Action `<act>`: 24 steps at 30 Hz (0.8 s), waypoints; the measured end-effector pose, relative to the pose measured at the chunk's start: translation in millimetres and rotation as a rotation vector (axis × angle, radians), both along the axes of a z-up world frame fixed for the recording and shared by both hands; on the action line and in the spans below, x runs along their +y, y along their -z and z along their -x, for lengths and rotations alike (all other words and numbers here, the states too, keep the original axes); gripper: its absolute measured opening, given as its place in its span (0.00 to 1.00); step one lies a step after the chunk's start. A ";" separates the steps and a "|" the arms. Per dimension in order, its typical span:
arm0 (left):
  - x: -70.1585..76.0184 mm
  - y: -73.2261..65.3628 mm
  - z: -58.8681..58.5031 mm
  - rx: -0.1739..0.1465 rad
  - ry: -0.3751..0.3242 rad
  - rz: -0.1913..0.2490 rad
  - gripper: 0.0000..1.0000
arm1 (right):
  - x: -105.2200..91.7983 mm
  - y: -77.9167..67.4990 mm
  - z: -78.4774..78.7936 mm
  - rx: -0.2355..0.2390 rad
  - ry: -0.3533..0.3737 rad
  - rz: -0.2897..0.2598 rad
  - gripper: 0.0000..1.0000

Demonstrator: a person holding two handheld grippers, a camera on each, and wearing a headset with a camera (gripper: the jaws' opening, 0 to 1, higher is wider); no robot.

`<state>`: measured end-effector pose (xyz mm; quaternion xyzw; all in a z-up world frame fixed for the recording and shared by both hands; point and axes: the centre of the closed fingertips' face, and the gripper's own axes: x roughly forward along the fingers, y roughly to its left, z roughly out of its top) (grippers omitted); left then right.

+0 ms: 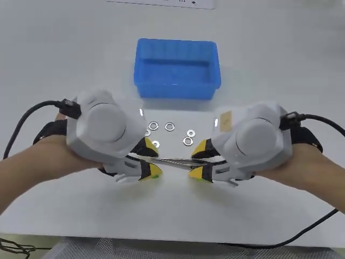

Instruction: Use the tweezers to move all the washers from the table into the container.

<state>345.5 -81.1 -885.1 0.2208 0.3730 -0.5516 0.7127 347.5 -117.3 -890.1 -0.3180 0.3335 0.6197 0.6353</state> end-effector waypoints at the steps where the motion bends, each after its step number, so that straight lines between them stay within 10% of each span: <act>1: -1.4 -0.2 1.0 0.006 0.006 0.000 0.22 | -0.1 0.1 0.0 -0.004 -0.005 0.004 0.19; 24: -18.8 1.0 -3.9 -0.093 0.044 -0.001 0.11 | 3.6 -1.1 4.0 -0.129 -0.110 0.024 0.07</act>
